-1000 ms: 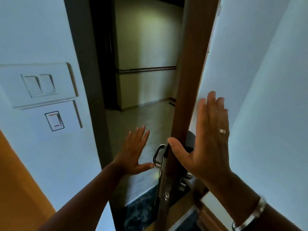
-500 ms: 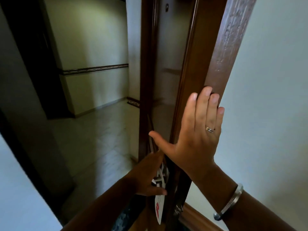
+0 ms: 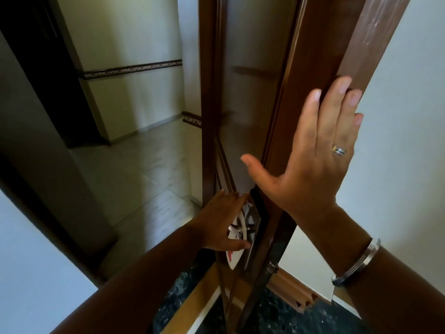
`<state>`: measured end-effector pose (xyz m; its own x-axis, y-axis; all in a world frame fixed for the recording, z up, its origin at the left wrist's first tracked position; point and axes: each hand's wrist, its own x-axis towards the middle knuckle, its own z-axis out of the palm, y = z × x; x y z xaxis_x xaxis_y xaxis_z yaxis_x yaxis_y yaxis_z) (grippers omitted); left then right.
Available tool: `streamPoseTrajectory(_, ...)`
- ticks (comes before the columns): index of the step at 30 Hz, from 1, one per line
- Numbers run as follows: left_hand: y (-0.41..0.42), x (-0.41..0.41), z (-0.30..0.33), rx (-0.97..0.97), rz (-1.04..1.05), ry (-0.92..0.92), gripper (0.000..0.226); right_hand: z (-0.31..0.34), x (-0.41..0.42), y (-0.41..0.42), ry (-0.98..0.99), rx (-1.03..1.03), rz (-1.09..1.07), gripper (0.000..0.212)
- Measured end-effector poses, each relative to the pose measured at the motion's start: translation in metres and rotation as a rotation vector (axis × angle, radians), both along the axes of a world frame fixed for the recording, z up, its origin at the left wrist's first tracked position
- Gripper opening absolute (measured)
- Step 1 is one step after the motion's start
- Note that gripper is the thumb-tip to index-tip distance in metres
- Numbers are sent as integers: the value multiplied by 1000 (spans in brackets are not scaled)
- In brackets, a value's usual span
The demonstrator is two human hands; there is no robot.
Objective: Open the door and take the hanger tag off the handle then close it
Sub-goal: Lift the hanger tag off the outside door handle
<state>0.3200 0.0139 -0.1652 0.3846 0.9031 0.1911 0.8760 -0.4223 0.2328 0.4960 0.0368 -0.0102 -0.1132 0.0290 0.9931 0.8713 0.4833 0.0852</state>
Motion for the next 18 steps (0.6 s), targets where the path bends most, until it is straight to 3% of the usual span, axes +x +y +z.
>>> streamPoseTrajectory(6,-7,-4,6,-30,-39,-9,96,0,7,1,0,1,-8,100)
streamPoseTrajectory(18,13,-27,42,-128,-97,183,96,-1,8,0,-23,-14,33,98)
